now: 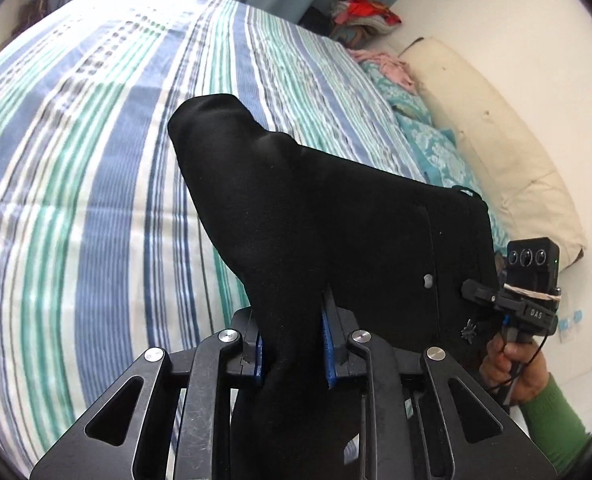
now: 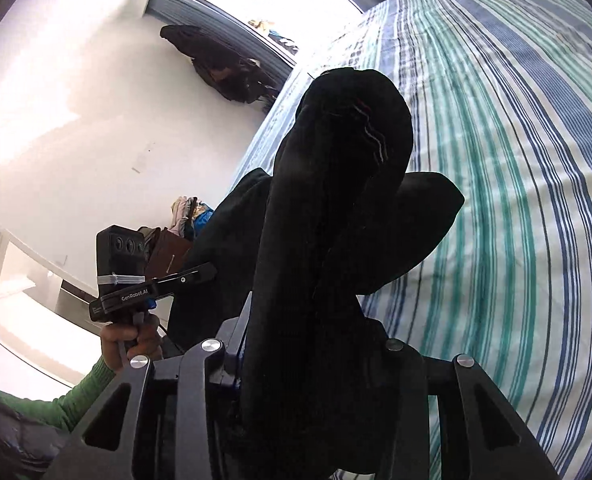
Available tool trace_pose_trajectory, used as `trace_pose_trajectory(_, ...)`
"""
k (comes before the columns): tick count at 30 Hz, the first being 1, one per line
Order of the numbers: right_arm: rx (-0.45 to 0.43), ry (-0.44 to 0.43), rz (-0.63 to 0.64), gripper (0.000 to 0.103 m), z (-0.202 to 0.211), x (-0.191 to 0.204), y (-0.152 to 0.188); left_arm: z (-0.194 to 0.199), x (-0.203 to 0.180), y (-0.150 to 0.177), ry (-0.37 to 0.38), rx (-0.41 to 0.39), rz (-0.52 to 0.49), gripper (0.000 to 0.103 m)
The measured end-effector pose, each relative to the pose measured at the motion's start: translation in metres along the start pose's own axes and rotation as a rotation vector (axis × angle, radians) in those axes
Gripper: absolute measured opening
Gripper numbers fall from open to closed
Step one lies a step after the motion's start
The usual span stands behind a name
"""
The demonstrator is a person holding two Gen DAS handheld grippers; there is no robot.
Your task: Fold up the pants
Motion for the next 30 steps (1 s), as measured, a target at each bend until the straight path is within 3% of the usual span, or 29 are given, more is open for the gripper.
trace_pose_trajectory(6, -0.042, -0.003, 0.048, 0.04, -0.059, 0.018, -0.096, -0.01, 0.046, -0.081, -0.078, -0.061, -0.012, 0.022)
trace_pose_trajectory(8, -0.024, 0.02, 0.034, 0.041, -0.086, 0.01, -0.111, -0.027, 0.074, -0.081, -0.159, -0.04, -0.023, 0.034)
trace_pose_trajectory(10, 0.0, 0.091, 0.014, 0.045, -0.116, -0.008, -0.114, -0.055, 0.112, -0.072, -0.347, 0.012, -0.01, 0.068)
trace_pose_trajectory(11, 0.029, 0.14, -0.018, 0.047, -0.132, -0.023, -0.11, -0.069, 0.133, -0.063, -0.445, 0.057, 0.006, 0.07)
trace_pose_trajectory(12, 0.074, 0.21, -0.065, 0.049, -0.149, -0.042, -0.103, -0.077, 0.15, -0.053, -0.452, 0.091, 0.015, 0.081)
trace_pose_trajectory(13, 0.129, 0.291, -0.111, 0.052, -0.165, -0.061, -0.093, -0.073, 0.156, -0.048, -0.407, 0.049, 0.011, 0.087)
trace_pose_trajectory(14, 0.136, 0.288, -0.155, 0.057, -0.169, -0.077, -0.084, -0.064, 0.157, -0.046, -0.412, 0.01, 0.008, 0.092)
trace_pose_trajectory(15, 0.095, 0.223, -0.188, 0.059, -0.165, -0.084, -0.08, -0.059, 0.158, -0.046, -0.442, 0.001, 0.021, 0.098)
trace_pose_trajectory(16, 0.065, 0.204, -0.203, 0.059, -0.158, -0.088, -0.078, -0.052, 0.157, -0.046, -0.452, -0.008, 0.026, 0.097)
trace_pose_trajectory(19, 0.064, 0.221, -0.188, 0.065, -0.137, -0.091, -0.071, -0.025, 0.137, -0.039, -0.534, -0.053, -0.064, 0.096)
trace_pose_trajectory(22, 0.015, 0.311, -0.12, 0.073, -0.094, -0.081, -0.066, 0.002, 0.11, -0.022, -0.616, -0.075, -0.17, 0.096)
trace_pose_trajectory(24, -0.021, 0.396, -0.061, 0.092, -0.063, -0.066, -0.059, 0.014, 0.088, -0.01, -0.647, -0.098, -0.207, 0.097)
trace_pose_trajectory(26, -0.071, 0.462, -0.007, 0.103, -0.03, -0.049, -0.05, 0.027, 0.064, 0.001, -0.67, -0.137, -0.224, 0.099)
trace_pose_trajectory(28, -0.103, 0.539, 0.031, 0.103, -0.003, -0.033, -0.034, 0.039, 0.042, 0.014, -0.667, -0.173, -0.208, 0.1)
trace_pose_trajectory(30, -0.107, 0.692, 0.061, 0.103, 0.009, -0.012, -0.021, 0.046, 0.02, 0.027, -0.62, -0.195, -0.167, 0.1)
Point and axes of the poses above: each gripper's, at about its wrist camera, not at the fingertips, and z roughly against the way its jaws point, x to its left, y to its underside, the point moved 2 cm from there along -z, roughly the way its jaws point, and after that the axes turned 15 degrees about y, right-handed, at the moved point
